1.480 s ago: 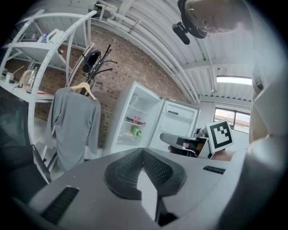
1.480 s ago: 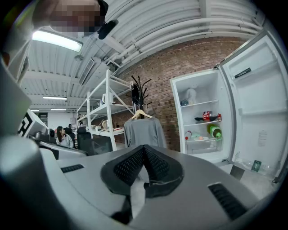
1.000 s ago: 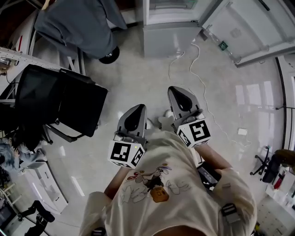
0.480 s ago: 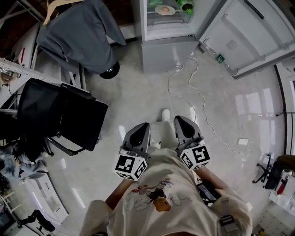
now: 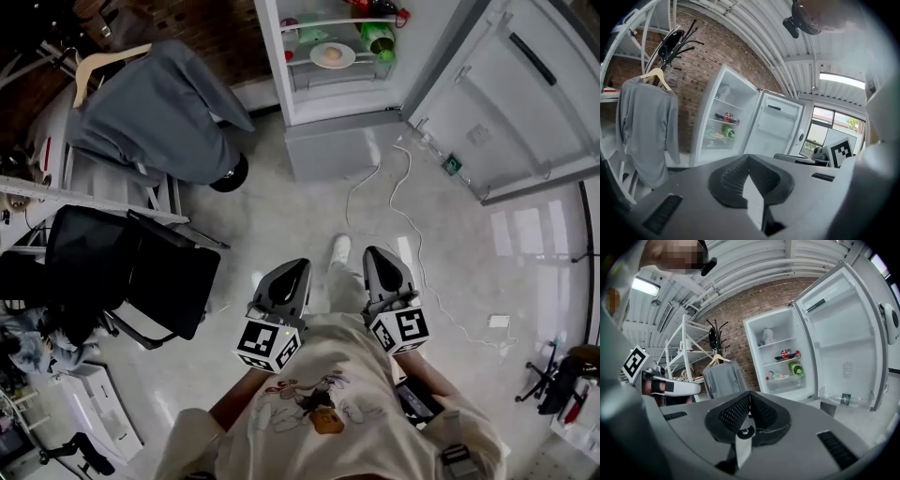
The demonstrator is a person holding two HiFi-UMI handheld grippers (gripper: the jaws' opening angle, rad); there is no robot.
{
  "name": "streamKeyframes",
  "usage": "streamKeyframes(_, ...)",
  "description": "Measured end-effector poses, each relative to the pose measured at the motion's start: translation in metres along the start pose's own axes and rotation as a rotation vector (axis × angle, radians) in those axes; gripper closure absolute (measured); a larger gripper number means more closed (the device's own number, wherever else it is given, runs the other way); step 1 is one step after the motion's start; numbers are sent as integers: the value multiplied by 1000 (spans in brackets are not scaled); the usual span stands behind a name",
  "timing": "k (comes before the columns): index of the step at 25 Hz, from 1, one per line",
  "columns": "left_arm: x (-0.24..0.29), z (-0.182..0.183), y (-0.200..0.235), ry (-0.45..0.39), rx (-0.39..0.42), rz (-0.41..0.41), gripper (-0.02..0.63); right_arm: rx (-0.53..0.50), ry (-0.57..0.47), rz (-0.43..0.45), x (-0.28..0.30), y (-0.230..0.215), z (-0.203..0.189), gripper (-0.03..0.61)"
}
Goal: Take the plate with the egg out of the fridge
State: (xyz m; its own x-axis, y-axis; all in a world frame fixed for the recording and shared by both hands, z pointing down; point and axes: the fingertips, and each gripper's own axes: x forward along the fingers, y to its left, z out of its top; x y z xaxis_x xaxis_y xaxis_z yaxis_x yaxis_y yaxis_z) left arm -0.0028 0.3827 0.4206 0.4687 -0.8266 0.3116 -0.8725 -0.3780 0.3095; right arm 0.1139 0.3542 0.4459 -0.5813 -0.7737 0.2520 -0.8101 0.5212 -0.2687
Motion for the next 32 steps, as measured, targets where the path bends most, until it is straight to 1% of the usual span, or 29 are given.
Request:
streamKeyframes(4,70,41,5,-17,37,-9,604,3,-37,-6,39,-54,40,572)
streamKeyframes(6,99,59,5,-34,51,-2,604,-7,-45,0,53,-79,54,572)
streamKeyframes(9,136,74,4,-43,45,16,604,-3,-50,5,70,-113,68,572)
streamKeyframes(12,164,82,2,-38,39,21,604,8,-56,6,85,-137,78,572)
streamKeyframes(15,181,87,3,-36,47,22,604,13,-62,10,97,-151,82,572)
streamKeyframes(17,185,89,4,-35,46,32,604,29,-48,9,103,-157,80,572)
streamKeyframes(22,194,92,13,-13,24,51,604,26,-35,34,115,-159,86,572)
streamKeyframes(25,207,94,15,3,29,36,604,38,-34,25,121,-168,89,572)
streamKeyframes(28,222,95,18,15,28,13,604,55,-44,-25,124,-183,89,572)
streamKeyframes(30,233,100,23,16,30,-3,604,31,-72,-41,130,-187,99,572)
streamKeyframes(32,245,106,31,16,34,-21,604,17,-76,-34,142,-189,106,572)
